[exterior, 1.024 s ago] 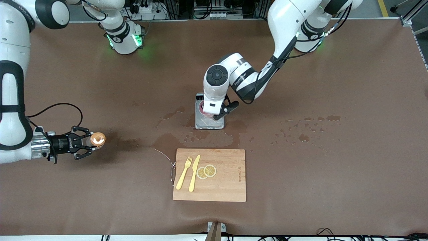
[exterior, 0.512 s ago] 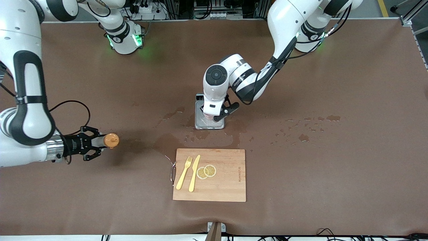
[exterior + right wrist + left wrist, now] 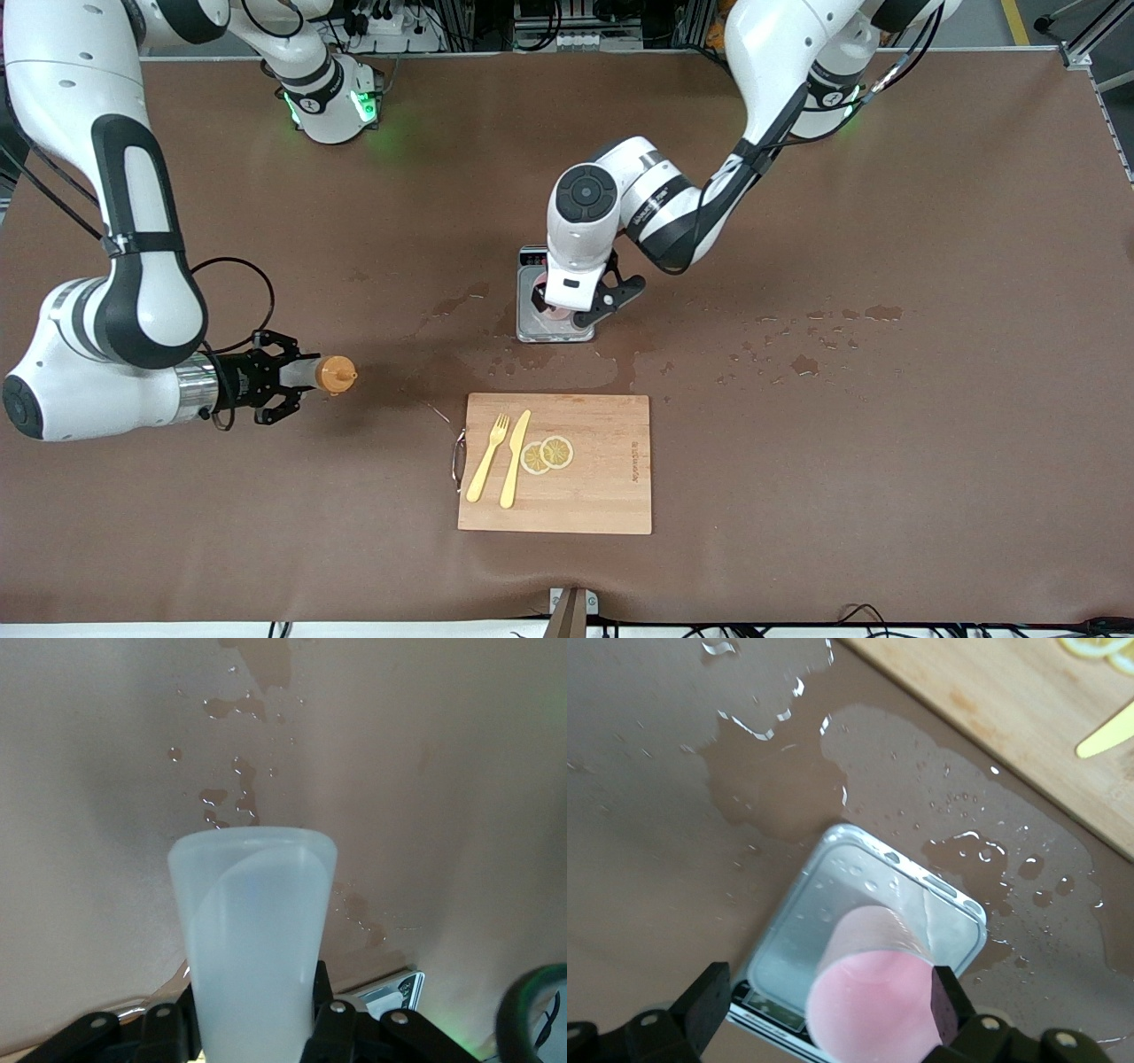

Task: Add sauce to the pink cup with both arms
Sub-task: 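Open the left gripper on the cup while the right gripper brings the bottle over, then tilt the bottle over the cup with the right gripper while the left gripper withdraws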

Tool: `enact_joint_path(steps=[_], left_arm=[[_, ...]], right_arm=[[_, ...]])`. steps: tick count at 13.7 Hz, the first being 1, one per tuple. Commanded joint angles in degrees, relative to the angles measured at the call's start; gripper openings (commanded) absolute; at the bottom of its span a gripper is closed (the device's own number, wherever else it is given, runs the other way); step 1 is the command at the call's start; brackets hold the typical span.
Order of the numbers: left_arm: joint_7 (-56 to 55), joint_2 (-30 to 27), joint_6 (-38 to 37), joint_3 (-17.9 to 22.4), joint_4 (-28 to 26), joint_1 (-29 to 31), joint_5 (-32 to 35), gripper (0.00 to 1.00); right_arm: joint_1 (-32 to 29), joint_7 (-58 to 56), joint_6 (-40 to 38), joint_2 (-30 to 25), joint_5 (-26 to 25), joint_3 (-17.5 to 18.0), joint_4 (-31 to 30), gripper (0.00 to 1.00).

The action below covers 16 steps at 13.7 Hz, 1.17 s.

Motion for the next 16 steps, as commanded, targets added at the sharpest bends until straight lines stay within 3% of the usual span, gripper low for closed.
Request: enact_joint_path(steps=[1,6,12,16], left_arm=[[4.4,-3.6,-4.1,-0.4,-0.8,2.1,0.5,1.00],[9.4,-7.7,-9.4,-0.6,-1.3,6.9,-1.1,1.00],[26.0,-11.2,-18.6,-0.6,-1.5,15.5,-4.1,1.00],[36.4,-13.3,-24.1,-0.6,-1.8,20.9,-4.6,1.00]], right_arm=[[2.8,6.0,-0.6,-2.7,-3.0,-0.4,-1.4,0.46],[7.9,13.7,-0.6,-3.6,-5.2,-0.4,-2.4,0.46],[13.2,19.0,-1.7,-5.6,-6.4,-0.4,-4.6,0.46],[17.7,23.9,-1.9,-6.2,-9.7,-0.4,-6.1,0.46]])
